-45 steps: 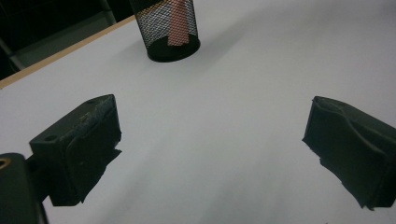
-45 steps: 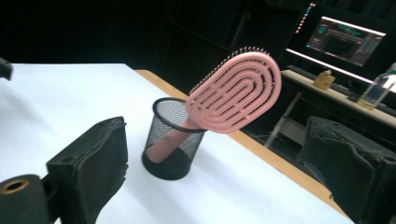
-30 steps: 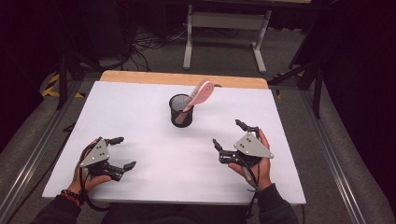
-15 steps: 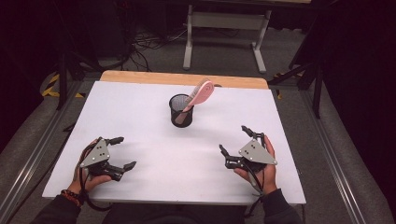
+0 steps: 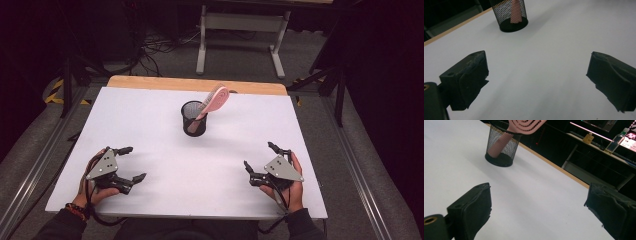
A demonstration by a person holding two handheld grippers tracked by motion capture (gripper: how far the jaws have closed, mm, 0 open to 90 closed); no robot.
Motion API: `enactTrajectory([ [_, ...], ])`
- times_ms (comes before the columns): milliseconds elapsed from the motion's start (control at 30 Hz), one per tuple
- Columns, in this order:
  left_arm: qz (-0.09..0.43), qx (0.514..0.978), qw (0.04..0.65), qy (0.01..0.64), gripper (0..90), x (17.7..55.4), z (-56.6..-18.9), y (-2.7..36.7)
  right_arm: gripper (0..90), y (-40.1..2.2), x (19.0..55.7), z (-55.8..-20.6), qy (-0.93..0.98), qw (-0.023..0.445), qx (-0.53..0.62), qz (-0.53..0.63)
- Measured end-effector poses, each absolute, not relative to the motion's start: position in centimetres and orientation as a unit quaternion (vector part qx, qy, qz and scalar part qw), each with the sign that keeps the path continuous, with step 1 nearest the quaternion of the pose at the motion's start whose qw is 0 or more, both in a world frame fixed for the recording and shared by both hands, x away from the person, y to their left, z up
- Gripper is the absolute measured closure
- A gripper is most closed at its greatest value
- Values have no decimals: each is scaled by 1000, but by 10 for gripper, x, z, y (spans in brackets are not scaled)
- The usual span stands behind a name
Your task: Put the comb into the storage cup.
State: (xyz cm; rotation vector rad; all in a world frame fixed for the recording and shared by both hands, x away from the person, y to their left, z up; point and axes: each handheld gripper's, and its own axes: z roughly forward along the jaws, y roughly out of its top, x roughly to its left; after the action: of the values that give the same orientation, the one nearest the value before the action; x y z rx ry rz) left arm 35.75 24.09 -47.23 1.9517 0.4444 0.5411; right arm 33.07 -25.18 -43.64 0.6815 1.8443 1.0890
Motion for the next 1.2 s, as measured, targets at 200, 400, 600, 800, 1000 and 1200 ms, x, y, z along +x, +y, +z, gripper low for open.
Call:
enactTrajectory([
  [200,225,812,508,181,44,358,-472,240,59,-266,329,-446,734,431,298,433],
  [400,226,811,509,182,44,361,-471,241,55,-277,325,-450,725,436,316,429],
  [600,225,813,505,181,45,362,-472,240,47,-282,325,-453,723,431,322,434],
  [800,227,811,505,190,45,362,-472,240,39,-285,326,-456,727,418,326,436],
  [1000,224,813,504,186,50,360,-472,237,37,-285,325,-456,725,419,327,438],
  [1200,224,814,504,183,50,360,-473,240,36,-280,324,-456,729,420,321,435],
])
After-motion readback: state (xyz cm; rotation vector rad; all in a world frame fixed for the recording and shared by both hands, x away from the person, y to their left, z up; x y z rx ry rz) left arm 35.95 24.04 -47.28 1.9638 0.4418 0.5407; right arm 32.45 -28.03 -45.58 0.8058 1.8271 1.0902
